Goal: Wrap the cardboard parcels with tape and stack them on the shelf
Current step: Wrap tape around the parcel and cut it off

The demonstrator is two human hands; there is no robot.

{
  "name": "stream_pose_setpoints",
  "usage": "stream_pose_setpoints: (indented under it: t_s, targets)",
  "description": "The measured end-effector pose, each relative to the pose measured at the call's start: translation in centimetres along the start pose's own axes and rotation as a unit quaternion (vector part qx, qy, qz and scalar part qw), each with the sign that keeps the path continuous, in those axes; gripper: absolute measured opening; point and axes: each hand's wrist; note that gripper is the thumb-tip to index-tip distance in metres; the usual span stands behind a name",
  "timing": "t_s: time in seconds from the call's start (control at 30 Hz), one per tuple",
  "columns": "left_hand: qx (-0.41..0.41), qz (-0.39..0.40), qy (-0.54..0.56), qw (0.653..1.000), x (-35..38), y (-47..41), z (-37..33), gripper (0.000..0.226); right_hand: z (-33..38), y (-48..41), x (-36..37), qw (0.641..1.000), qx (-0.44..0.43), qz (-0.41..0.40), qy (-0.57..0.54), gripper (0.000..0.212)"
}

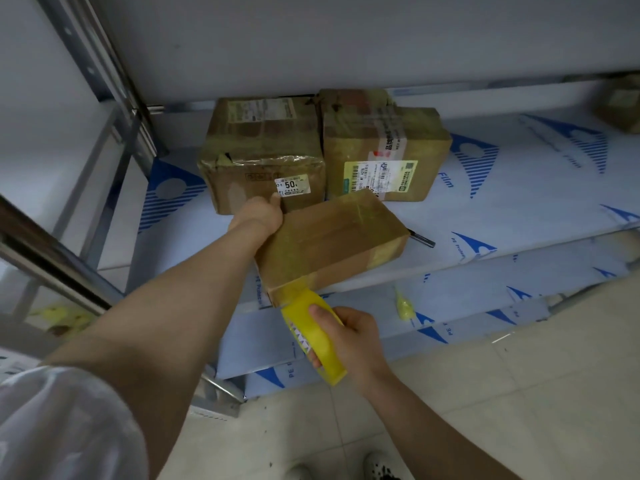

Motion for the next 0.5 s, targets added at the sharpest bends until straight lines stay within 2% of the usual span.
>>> stream_pose_setpoints:
  t_s: [0.1, 0.13, 0.23, 0.33, 0.5]
  targets:
    - [0.078, -0.05, -0.177, 0.98, 0.9, 2.9, -0.5, 0.092, 0.1, -0.2, 0.1, 1.0, 0.016, 0.003, -0.022, 0.055]
    - [0.115, -0.054, -0.203, 0.971, 1.7, 4.3, -0.2, 0.1, 0.1, -0.3, 0.1, 0.999, 0.02, 0.004, -0.026, 0.054]
    - [0.169, -0.021, -0.194, 0.966, 3.5, 7.4, 0.6, 0.103, 0.1, -0.6, 0.3, 0.999, 0.035, 0.003, -0.033, 0.052]
    - [0.153, 0.009, -0.189, 0.97, 3.0, 7.5, 0.4, 0.098, 0.0, -0.7, 0.3, 0.999, 0.037, -0.002, -0.033, 0.054]
    - [0.167, -0.018, -0.205, 0.964, 3.2, 7.1, 0.7, 0.1, 0.0, -0.8, 0.2, 1.0, 0.016, -0.009, -0.022, 0.056]
Point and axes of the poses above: each hand's wrist, its own y-axis away from the middle knuckle, its own x-axis out of the palm, z = x × y, and after that the axes turned 5 degrees about y, right-handed
